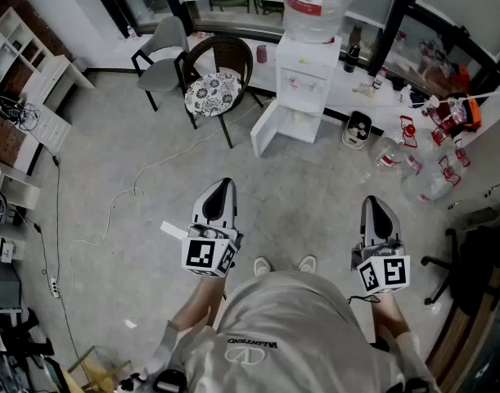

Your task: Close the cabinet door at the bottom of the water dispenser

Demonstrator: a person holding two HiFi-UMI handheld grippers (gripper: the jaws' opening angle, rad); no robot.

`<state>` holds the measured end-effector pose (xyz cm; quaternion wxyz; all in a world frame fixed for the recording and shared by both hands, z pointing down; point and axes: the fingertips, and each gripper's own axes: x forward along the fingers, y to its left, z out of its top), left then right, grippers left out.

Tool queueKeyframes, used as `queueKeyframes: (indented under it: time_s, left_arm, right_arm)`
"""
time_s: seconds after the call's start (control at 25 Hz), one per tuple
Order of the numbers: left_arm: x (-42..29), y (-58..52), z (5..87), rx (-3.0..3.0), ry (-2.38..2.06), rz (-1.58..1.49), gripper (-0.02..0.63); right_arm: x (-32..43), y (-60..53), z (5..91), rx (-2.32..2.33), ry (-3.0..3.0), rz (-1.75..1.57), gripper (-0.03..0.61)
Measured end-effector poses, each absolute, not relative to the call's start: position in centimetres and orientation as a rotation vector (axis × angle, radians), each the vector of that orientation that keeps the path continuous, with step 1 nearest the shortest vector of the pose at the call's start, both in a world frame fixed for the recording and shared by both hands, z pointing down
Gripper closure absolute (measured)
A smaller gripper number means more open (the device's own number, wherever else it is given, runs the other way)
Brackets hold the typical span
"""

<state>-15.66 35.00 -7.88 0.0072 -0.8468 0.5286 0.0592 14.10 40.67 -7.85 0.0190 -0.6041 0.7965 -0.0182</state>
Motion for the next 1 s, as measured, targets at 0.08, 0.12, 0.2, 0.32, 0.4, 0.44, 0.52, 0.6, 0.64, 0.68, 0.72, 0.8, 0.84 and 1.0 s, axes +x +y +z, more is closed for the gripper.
queueKeyframes:
  time_s: [0.08,0.12,0.2,0.32,0.4,0.44,0.52,0.6,0.64,0.68,0.72,0.8,0.84,1.0]
  left_arm:
    - [-15.6,35.0,-8.1,-2.648,1.655,0.178,0.607]
    - [-15.6,34.9,-8.1,-2.649,1.653,0.178,0.607]
    - [-15.7,34.9,-7.9,-2.651,1.648,0.182,0.607]
    - [-15.9,35.0,-7.7,-2.66,1.641,0.192,0.607]
    - [-16.2,35.1,-7.7,-2.667,1.637,0.191,0.607]
    - [-16.3,35.3,-7.6,-2.67,1.635,0.186,0.607]
    - [-16.7,35.5,-7.4,-2.675,1.629,0.181,0.607]
    - [-17.3,35.6,-7.1,-2.68,1.623,0.182,0.607]
    - [-17.7,35.6,-7.1,-2.684,1.623,0.179,0.607]
    - [-18.1,35.7,-7.0,-2.688,1.625,0.172,0.607]
    - [-18.5,35.7,-7.0,-2.692,1.627,0.163,0.607]
    - [-19.2,35.8,-6.9,-2.699,1.625,0.154,0.607]
    - [-19.5,35.8,-6.8,-2.705,1.62,0.154,0.607]
    - [-20.5,35.9,-6.1,-2.733,1.573,0.153,0.607]
  right_arm:
    - [14.0,40.6,-7.9,-1.86,2.47,-0.062,0.563]
    - [13.9,40.7,-8.0,-1.849,2.468,-0.065,0.563]
    - [13.6,40.7,-8.0,-1.827,2.464,-0.072,0.561]
    - [12.7,40.7,-8.0,-1.815,2.472,-0.074,0.561]
    - [12.0,40.6,-7.9,-1.809,2.48,-0.077,0.561]
    - [11.7,40.6,-7.9,-1.807,2.483,-0.079,0.561]
    - [11.0,40.5,-7.7,-1.804,2.488,-0.079,0.561]
    - [10.2,40.4,-7.7,-1.801,2.495,-0.077,0.561]
    - [9.7,40.4,-7.7,-1.799,2.5,-0.075,0.561]
    - [9.1,40.3,-7.7,-1.799,2.506,-0.073,0.561]
    - [8.6,40.3,-7.7,-1.797,2.512,-0.07,0.561]
    - [7.5,40.2,-7.6,-1.795,2.52,-0.066,0.561]
    - [7.0,40.2,-7.5,-1.795,2.522,-0.065,0.561]
    - [5.2,40.2,-7.5,-1.794,2.531,-0.05,0.561]
